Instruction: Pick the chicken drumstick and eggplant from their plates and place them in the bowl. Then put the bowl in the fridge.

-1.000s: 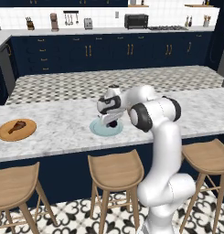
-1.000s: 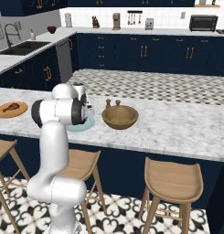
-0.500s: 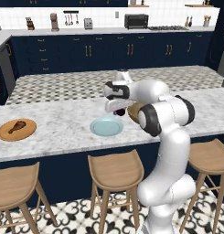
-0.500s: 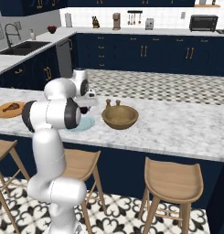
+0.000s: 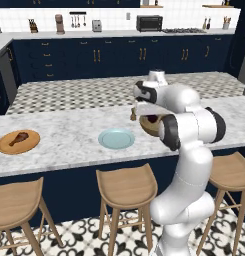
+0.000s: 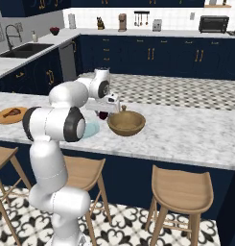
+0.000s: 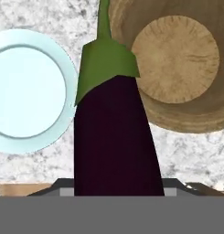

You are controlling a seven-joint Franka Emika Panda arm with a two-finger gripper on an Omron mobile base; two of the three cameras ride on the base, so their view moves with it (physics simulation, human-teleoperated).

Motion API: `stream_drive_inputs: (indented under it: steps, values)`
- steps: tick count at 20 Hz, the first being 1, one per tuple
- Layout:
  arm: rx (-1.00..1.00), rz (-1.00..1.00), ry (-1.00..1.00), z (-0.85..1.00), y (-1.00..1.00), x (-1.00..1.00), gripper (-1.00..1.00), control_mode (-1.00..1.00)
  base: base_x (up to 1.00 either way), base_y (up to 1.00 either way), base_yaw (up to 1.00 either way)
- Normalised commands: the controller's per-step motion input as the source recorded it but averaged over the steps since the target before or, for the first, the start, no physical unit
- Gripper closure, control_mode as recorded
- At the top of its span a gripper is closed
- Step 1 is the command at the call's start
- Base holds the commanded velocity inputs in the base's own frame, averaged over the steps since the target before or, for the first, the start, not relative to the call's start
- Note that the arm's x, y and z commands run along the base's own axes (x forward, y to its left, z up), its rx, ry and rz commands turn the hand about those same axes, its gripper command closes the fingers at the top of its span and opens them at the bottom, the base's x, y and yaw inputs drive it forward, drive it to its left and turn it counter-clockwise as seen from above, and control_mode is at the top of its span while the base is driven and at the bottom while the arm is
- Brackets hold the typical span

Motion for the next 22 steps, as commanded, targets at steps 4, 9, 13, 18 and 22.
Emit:
stream_drive_inputs:
  steps: [4,9,13,18,22]
  values:
    - [-0.01,-0.26,0.01,-0.03,-0.66,0.33,1.00,-1.00,0.00,0.00,0.00]
    - [0.00,-0.05,0.00,-0.26,-0.56,0.29,1.00,-1.00,0.00,0.00,0.00]
    - [0.00,0.01,0.00,-0.44,-0.48,0.48,1.00,-1.00,0.00,0.00,0.00]
    - [0.00,0.04,0.00,-0.50,-0.34,0.54,1.00,-1.00,0.00,0.00,0.00]
    - [0.00,0.00,0.00,-0.37,-0.13,0.04,1.00,-1.00,0.00,0.00,0.00]
